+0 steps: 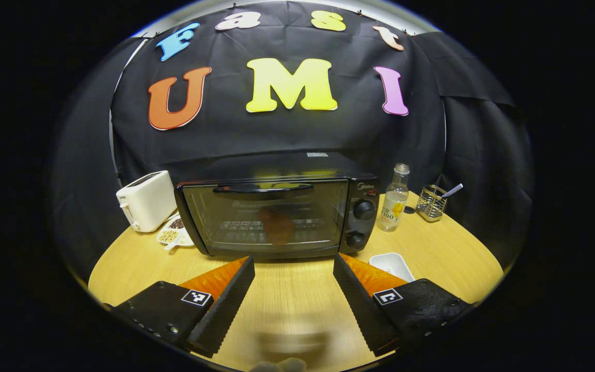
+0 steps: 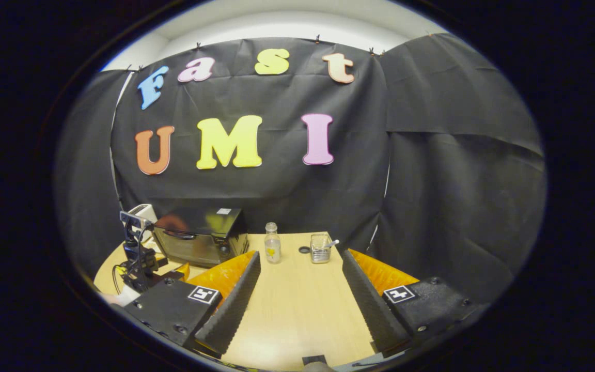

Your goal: Open the electric oven with the left hand, put the food in, and close the electric oven.

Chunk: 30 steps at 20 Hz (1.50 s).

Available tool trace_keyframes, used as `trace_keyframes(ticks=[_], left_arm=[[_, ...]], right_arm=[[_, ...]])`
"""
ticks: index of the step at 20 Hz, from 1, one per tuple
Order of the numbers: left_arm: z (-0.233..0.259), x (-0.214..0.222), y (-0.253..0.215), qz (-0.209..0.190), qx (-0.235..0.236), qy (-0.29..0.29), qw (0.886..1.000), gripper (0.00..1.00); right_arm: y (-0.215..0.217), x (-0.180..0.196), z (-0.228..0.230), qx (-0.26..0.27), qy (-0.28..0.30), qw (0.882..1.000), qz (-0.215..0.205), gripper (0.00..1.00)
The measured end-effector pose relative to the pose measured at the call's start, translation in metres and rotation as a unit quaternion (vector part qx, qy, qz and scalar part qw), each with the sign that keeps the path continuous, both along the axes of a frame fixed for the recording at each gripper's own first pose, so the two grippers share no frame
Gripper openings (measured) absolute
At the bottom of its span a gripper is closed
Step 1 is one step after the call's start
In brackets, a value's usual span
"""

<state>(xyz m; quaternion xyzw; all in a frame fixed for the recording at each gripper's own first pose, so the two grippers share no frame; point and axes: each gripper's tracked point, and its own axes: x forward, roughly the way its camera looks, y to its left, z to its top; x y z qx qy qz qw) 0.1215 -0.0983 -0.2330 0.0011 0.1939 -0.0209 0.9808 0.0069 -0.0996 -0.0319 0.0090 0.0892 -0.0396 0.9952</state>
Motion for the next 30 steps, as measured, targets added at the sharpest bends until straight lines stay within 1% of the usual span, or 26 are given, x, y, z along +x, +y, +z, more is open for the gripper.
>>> trace_keyframes(ticks=[3,5,6,7,8,9,11,13,14,15,17,19,20,21,22,25,27,28,29,30], left_arm=[[0.022,-0.020,-0.020,-0.005,-0.005,-0.015,1.000,0.98],[0.043,-0.039,-0.030,-0.005,0.002,-0.032,0.999,0.98],[0.055,-0.052,-0.035,-0.003,0.000,-0.039,0.999,0.98],[0.066,-0.065,-0.039,-0.001,-0.003,-0.048,0.999,0.98],[0.080,-0.079,-0.044,0.000,-0.005,-0.056,0.998,0.98],[0.093,-0.095,-0.045,0.003,-0.004,-0.064,0.998,0.97],[0.129,-0.127,-0.045,0.009,-0.008,-0.087,0.996,0.97],[0.163,-0.163,-0.037,0.022,-0.005,-0.111,0.994,0.97],[0.178,-0.183,-0.030,0.029,0.002,-0.117,0.993,0.97],[0.195,-0.203,-0.024,0.034,0.011,-0.132,0.991,0.97],[0.224,-0.240,-0.009,0.049,0.032,-0.158,0.986,0.97],[0.241,-0.279,0.006,0.069,0.037,-0.168,0.983,0.97],[0.241,-0.295,0.011,0.075,0.034,-0.167,0.982,0.97],[0.246,-0.309,0.018,0.081,0.034,-0.167,0.982,0.97],[0.250,-0.320,0.026,0.087,0.035,-0.168,0.981,0.97],[0.259,-0.339,0.043,0.098,0.032,-0.173,0.980,0.97],[0.259,-0.340,0.055,0.100,0.037,-0.170,0.980,0.97],[0.261,-0.339,0.059,0.097,0.037,-0.170,0.980,0.97],[0.265,-0.335,0.063,0.097,0.039,-0.177,0.979,0.97],[0.267,-0.332,0.069,0.098,0.039,-0.178,0.978,0.97]], right_arm=[[-0.008,-0.025,0.002,-0.003,-0.012,1.000,0.008,1.00],[-0.016,-0.042,-0.001,-0.005,-0.016,1.000,0.013,1.00],[-0.020,-0.051,-0.002,-0.004,-0.019,1.000,0.014,0.96],[-0.026,-0.059,-0.003,-0.001,-0.022,1.000,0.016,1.00],[-0.031,-0.068,-0.005,0.001,-0.023,1.000,0.016,0.96],[-0.037,-0.076,-0.007,0.004,-0.028,0.999,0.016,1.00],[-0.044,-0.094,-0.005,0.011,-0.043,0.999,0.020,1.00],[-0.047,-0.110,-0.005,0.017,-0.055,0.998,0.028,1.00],[-0.047,-0.118,-0.003,0.019,-0.062,0.997,0.033,0.96],[-0.047,-0.126,0.000,0.019,-0.071,0.997,0.039,1.00],[-0.043,-0.140,0.003,0.014,-0.084,0.995,0.052,1.00],[-0.039,-0.149,0.005,0.010,-0.094,0.994,0.063,1.00],[-0.036,-0.153,0.005,0.007,-0.098,0.993,0.067,0.96],[-0.032,-0.157,0.006,0.008,-0.100,0.992,0.070,0.96],[-0.027,-0.161,0.008,0.011,-0.102,0.992,0.076,1.00],[-0.011,-0.169,0.009,0.029,-0.102,0.991,0.088,1.00],[-0.005,-0.171,0.009,0.036,-0.095,0.991,0.086,1.00],[0.000,-0.171,0.012,0.039,-0.098,0.991,0.086,0.96],[0.006,-0.170,0.015,0.042,-0.101,0.990,0.088,0.96],[0.012,-0.167,0.015,0.042,-0.096,0.991,0.087,1.00]])
